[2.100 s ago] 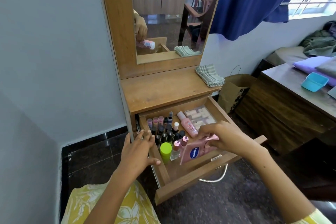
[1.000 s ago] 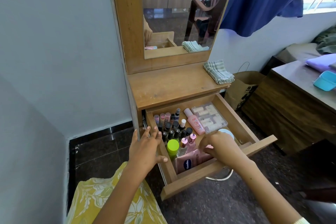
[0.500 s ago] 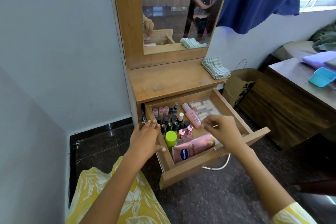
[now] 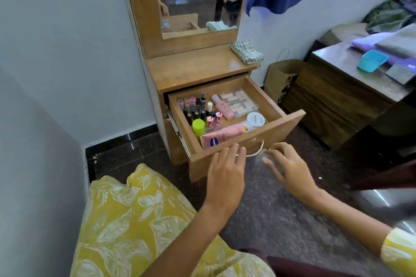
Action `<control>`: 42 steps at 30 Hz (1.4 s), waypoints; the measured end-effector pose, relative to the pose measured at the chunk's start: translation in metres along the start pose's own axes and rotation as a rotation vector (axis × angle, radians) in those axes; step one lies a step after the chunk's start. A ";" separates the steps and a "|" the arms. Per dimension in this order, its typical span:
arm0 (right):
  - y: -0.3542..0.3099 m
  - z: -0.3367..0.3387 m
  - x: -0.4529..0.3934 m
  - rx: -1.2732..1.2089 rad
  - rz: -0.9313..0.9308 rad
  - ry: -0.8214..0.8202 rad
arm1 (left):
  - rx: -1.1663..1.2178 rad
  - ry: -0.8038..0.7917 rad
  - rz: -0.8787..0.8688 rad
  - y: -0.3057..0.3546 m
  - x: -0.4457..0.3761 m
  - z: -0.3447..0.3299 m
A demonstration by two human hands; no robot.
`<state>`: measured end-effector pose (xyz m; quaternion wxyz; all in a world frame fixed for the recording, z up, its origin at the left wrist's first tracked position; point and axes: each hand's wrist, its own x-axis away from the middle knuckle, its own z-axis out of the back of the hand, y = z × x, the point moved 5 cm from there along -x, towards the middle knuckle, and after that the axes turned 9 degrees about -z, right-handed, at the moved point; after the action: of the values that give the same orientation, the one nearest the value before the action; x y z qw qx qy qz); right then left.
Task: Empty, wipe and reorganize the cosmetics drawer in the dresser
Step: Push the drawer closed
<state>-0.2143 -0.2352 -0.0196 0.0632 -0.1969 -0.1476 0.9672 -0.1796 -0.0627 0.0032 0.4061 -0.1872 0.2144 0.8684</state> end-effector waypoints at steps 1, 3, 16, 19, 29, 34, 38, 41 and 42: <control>0.005 -0.013 0.013 0.054 0.000 -0.004 | -0.038 -0.049 -0.028 0.006 0.011 -0.017; 0.013 -0.040 0.031 0.133 0.036 -0.051 | -0.156 -0.143 -0.047 0.008 0.030 -0.043; 0.009 -0.121 0.013 0.213 -0.001 -0.150 | -0.484 -0.326 0.076 -0.039 0.047 -0.081; 0.011 -0.125 0.002 0.227 -0.007 -0.161 | -0.530 -0.371 0.087 -0.048 0.041 -0.084; -0.003 -0.153 -0.073 0.141 -0.076 -0.204 | -0.376 -0.366 0.150 -0.107 -0.009 -0.087; -0.011 -0.168 -0.115 0.142 -0.069 -0.189 | -0.320 -0.352 0.176 -0.140 -0.037 -0.086; -0.019 -0.179 -0.144 0.146 -0.087 -0.190 | -0.357 -0.355 0.192 -0.167 -0.054 -0.089; -0.026 -0.186 -0.162 0.150 -0.101 -0.203 | -0.395 -0.361 0.198 -0.185 -0.065 -0.090; -0.028 -0.188 -0.168 0.146 -0.108 -0.207 | -0.406 -0.364 0.203 -0.191 -0.068 -0.091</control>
<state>0.0163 -0.1899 -0.1156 0.1140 -0.0828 -0.0928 0.9857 0.0246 -0.0423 -0.0809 0.3029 -0.0832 -0.0224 0.9491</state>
